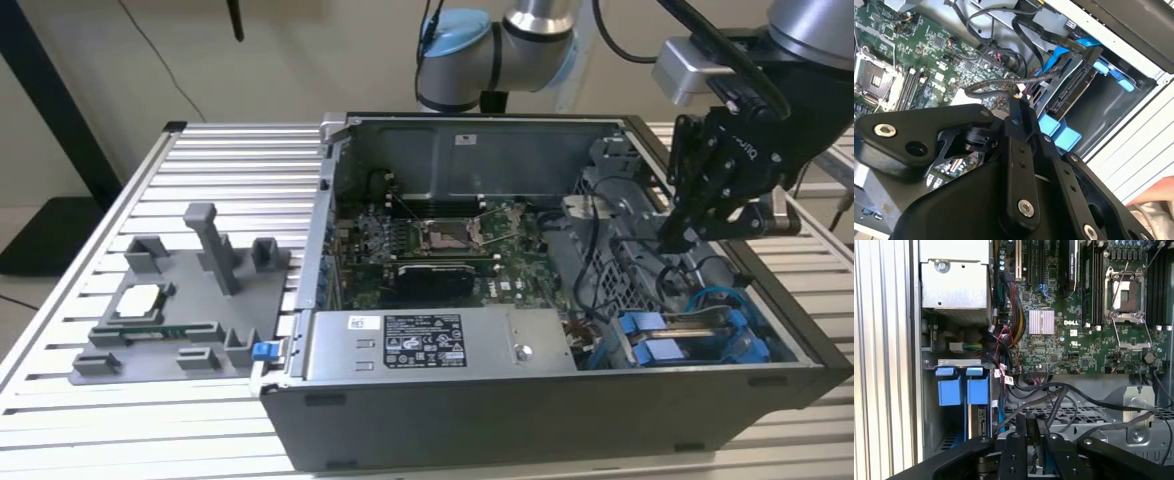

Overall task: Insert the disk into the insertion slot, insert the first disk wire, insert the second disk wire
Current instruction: 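Insert the first disk wire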

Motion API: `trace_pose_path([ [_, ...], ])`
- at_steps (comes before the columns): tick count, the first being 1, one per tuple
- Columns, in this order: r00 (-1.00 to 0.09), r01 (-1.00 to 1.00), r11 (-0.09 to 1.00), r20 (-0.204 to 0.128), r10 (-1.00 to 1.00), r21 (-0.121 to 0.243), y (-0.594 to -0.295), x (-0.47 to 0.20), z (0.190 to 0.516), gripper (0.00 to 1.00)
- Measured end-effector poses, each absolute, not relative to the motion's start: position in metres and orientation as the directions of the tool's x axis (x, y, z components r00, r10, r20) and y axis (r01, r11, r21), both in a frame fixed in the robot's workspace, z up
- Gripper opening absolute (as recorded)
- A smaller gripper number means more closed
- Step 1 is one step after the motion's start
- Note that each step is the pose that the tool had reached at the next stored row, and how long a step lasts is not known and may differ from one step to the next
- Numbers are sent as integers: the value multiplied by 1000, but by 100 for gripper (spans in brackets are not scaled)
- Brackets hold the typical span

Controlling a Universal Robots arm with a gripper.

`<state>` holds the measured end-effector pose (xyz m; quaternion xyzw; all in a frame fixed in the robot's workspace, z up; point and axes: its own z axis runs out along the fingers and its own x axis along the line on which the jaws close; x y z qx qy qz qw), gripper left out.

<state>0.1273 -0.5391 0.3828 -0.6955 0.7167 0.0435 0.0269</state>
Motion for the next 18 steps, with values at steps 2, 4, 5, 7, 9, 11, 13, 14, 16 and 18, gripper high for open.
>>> trace_pose_path([
  [2,-31,-999,29,-99,-995,25,-541,128,382,0],
  [4,-31,-999,29,-99,-995,25,-543,130,382,0],
  [5,-31,-999,29,-99,-995,25,-545,131,382,0],
  [7,-31,-999,29,-99,-995,25,-547,132,381,0],
  [9,-31,-999,29,-99,-995,25,-549,134,381,0],
  [11,-31,-999,29,-99,-995,25,-552,136,381,0],
  [13,-31,-999,29,-99,-995,25,-554,138,380,0],
  [14,-31,-999,29,-99,-995,25,-555,139,380,0],
  [16,-31,-999,29,-99,-995,25,-558,141,379,0],
  [18,-31,-999,29,-99,-995,25,-560,143,379,0],
])
